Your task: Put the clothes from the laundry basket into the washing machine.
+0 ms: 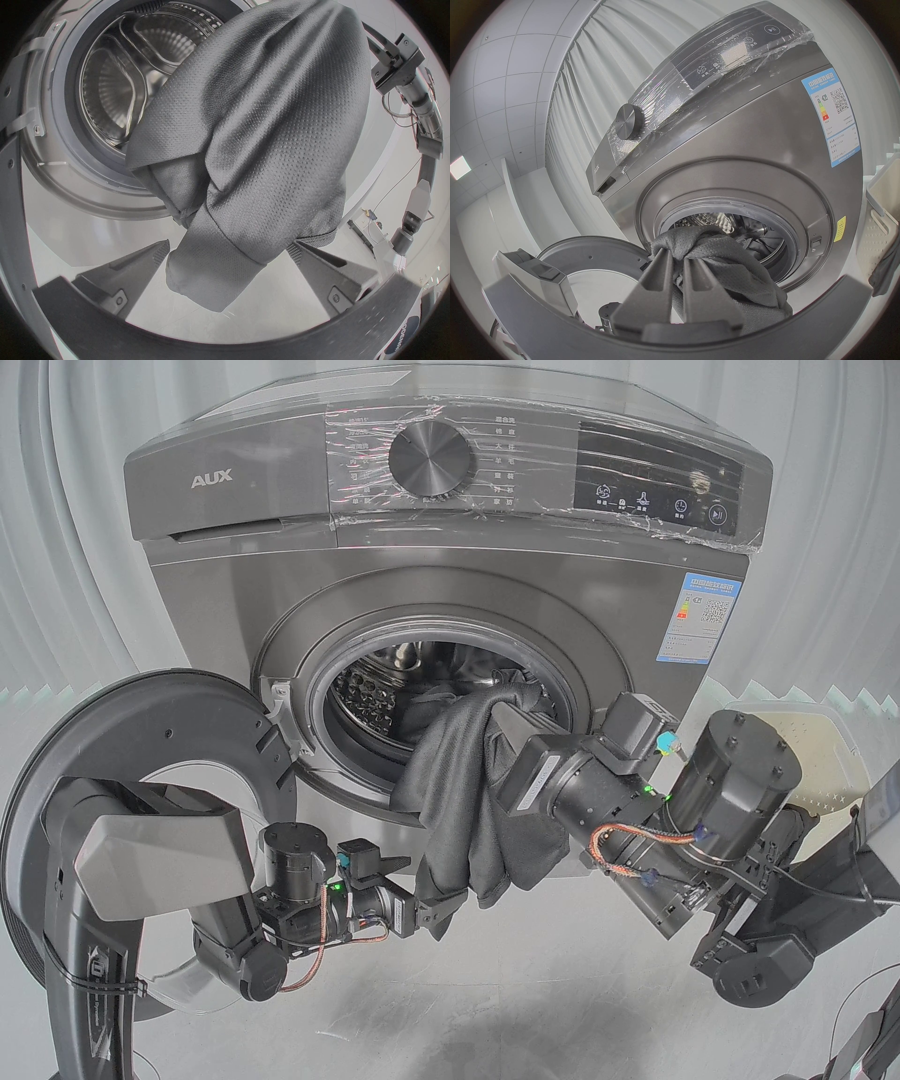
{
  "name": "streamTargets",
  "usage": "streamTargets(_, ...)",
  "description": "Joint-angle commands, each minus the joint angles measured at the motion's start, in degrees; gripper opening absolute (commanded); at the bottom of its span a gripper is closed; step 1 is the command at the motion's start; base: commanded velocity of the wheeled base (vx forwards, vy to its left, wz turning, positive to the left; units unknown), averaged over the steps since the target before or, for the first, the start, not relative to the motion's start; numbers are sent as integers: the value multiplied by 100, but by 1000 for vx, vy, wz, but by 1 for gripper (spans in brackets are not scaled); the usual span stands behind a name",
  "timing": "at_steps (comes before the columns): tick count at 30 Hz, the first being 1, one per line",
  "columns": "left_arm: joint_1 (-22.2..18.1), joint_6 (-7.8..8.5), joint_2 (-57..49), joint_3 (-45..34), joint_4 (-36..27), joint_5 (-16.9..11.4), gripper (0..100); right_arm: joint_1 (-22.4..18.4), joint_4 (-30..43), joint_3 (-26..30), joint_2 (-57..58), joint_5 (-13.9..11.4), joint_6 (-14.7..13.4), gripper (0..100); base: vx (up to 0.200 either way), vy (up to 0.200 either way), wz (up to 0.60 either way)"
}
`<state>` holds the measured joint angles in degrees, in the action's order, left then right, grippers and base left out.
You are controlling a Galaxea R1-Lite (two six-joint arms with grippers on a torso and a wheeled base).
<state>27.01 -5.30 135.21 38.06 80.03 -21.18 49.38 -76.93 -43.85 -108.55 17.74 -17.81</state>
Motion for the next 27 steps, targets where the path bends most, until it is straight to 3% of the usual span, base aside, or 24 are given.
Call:
streamTargets(1, 6, -6, 111, 105, 13, -27, 100, 1, -6, -10, -9, 2, -3, 0, 0, 0, 0)
streamTargets(6, -3, 3, 296, 334, 30, 26, 100, 1, -58, -1, -9, 2, -21, 0, 0, 0, 0)
streamTargets(7, -3, 3, 305, 343, 39, 34, 0, 1, -67, -1, -9, 2, -21, 0, 0, 0, 0)
streamTargets(20, -3, -23, 419, 791, 206, 26, 0, 19, -85, 78, -9, 10, -91, 0, 0, 0, 0)
streamTargets(25, -38, -23, 357, 474, 804, 34, 0, -43, -76, 175, -97, 2, -91, 0, 0, 0, 0)
streamTargets(27, -65, 56, 199, 237, 900, 26, 0, -87, -76, 193, -105, 2, -82, 0, 0, 0, 0)
